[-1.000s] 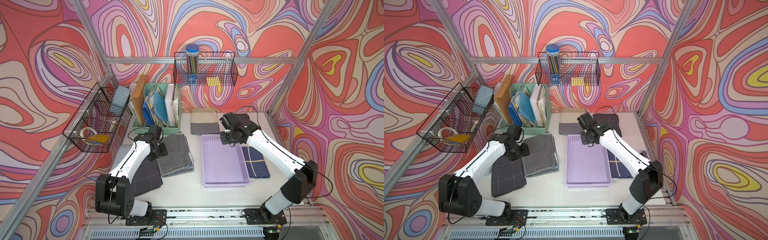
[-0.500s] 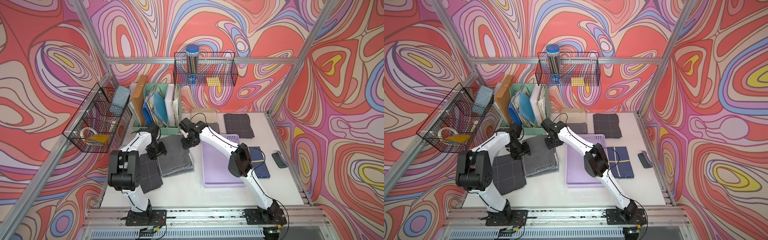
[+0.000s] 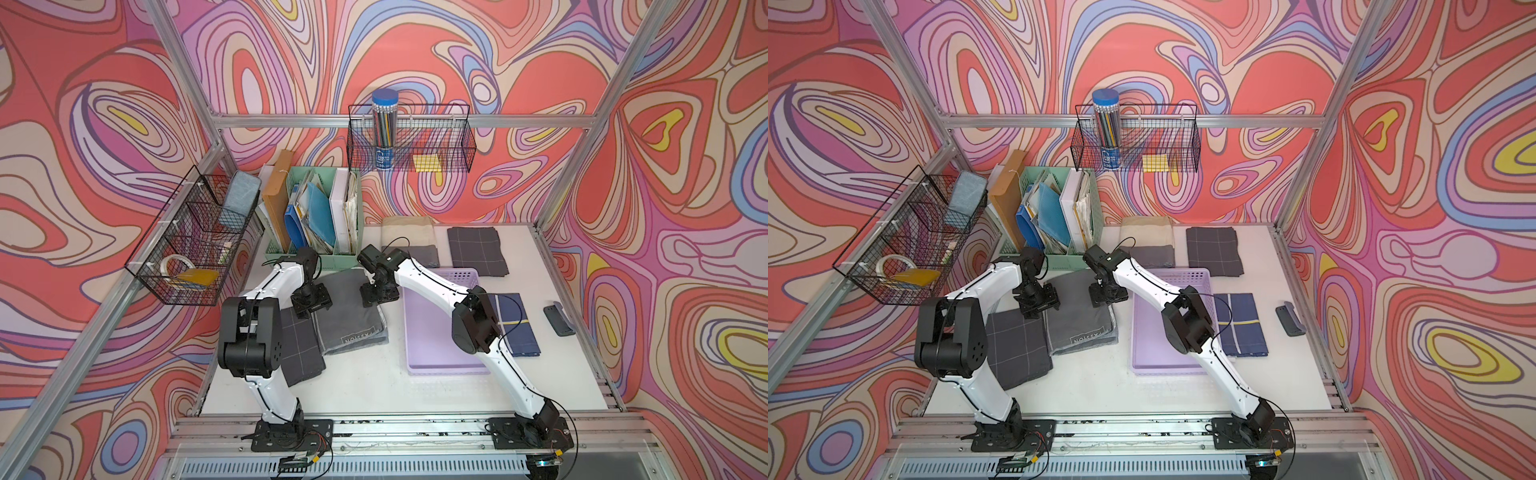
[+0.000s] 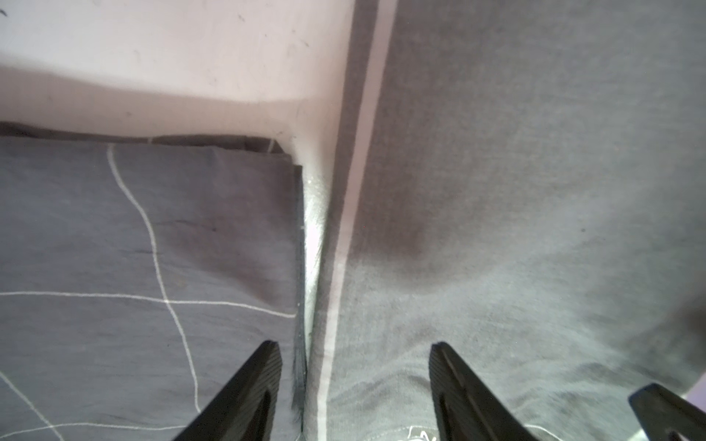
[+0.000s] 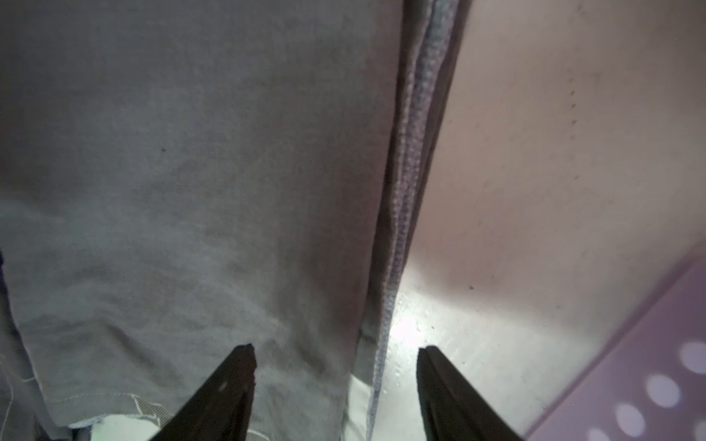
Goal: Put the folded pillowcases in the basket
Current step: Pick up the pillowcase from the center of the board.
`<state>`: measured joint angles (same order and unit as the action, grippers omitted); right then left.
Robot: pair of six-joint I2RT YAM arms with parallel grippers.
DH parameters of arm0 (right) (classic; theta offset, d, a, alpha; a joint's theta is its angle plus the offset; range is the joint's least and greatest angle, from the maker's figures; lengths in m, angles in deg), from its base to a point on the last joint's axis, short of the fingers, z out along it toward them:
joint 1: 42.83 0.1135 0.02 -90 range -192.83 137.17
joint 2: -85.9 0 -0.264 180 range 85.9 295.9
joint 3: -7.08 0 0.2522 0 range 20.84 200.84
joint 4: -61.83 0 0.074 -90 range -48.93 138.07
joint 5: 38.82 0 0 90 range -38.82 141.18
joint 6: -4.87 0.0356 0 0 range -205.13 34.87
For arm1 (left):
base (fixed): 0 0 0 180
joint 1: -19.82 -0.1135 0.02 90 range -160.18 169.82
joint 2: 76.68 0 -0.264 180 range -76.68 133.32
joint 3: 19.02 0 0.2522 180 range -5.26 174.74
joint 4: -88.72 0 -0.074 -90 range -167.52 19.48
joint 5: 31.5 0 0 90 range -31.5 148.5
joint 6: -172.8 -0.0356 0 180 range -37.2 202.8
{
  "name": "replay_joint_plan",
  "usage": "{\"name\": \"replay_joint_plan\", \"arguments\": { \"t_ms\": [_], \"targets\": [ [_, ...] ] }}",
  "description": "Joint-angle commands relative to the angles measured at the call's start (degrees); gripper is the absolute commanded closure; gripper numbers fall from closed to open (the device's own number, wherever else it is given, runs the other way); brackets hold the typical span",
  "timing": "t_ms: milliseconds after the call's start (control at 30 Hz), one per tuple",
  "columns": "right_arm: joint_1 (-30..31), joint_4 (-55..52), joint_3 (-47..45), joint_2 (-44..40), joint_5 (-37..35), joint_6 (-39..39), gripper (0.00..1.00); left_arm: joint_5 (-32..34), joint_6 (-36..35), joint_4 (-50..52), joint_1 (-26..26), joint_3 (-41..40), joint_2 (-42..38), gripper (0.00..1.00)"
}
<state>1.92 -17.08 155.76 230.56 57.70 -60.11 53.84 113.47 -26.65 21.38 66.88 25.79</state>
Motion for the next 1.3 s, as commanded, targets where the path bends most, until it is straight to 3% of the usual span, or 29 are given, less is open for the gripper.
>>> {"name": "replay_joint_plan", "arguments": {
  "t_ms": [0,233,500,800,1267],
  "targets": [
    [-0.3,1.6,-0.5,1.8,0.8,4.5,0.31,1.6,1.0,1.5,-0.2,1.1,1.3,0.34],
    [-0.7,4.1,-2.1,3.0,1.6,7.3,0.32,-3.8,2.0,0.0,0.0,1.4,3.7,0.35],
    [-0.7,7.3,-8.9,0.8,2.2,8.8,0.35,-4.6,2.3,-1.4,1.1,0.3,6.4,0.35],
    [-0.7,7.3,-10.7,0.4,1.9,8.3,0.37,-6.9,1.8,-2.0,1.8,0.8,9.4,0.35],
    [-0.6,9.6,-14.1,-1.5,1.9,8.2,0.38,0.9,0.7,0.0,3.7,0.8,7.6,0.34]
  ]
}}
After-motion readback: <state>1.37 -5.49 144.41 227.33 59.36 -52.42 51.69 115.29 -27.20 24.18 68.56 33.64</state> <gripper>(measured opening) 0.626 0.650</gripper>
